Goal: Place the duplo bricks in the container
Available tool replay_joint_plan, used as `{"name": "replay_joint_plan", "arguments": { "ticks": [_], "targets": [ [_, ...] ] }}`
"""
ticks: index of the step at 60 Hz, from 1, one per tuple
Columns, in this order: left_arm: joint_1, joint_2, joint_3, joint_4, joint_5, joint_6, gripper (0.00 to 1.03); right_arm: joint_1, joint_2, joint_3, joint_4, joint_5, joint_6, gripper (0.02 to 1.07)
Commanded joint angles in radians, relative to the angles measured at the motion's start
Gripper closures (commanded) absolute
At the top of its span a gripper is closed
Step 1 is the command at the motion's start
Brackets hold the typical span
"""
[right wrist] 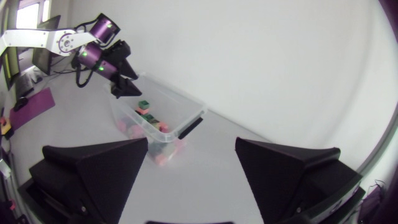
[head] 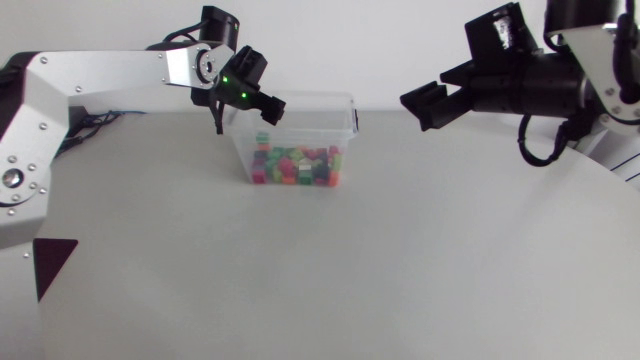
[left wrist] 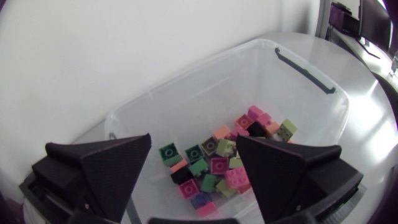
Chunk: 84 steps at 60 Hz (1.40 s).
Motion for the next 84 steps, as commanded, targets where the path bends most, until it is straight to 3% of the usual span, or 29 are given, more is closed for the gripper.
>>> {"name": "replay_joint_plan", "arguments": {
  "ticks": [1, 23, 36, 55, 84],
  "targets": [
    [0.029, -0.099, -0.076, -0.012, -0.041, -0.005, 0.04, -0.008, -0.059, -0.044, -0.011, 0.048, -0.029, 0.06],
    [0.112, -0.355, -0.345, 0.006, -0.052, -0.048, 0.04, -0.072, -0.276, -0.166, -0.017, 0.114, -0.010, 0.06],
    [0.123, -0.573, -0.597, 0.218, -0.053, -0.043, 0.04, -0.080, -0.394, -0.252, -0.016, 0.174, -0.009, 0.06],
    [0.158, -0.792, -0.785, 0.244, -0.053, -0.026, 0.04, -0.153, -0.552, -0.379, 0.020, 0.190, -0.002, 0.06],
    [0.171, -1.182, -1.066, 0.290, -0.053, -0.028, 0.04, -0.170, -0.793, -0.522, -0.032, 0.200, -0.007, 0.06]
  ]
}}
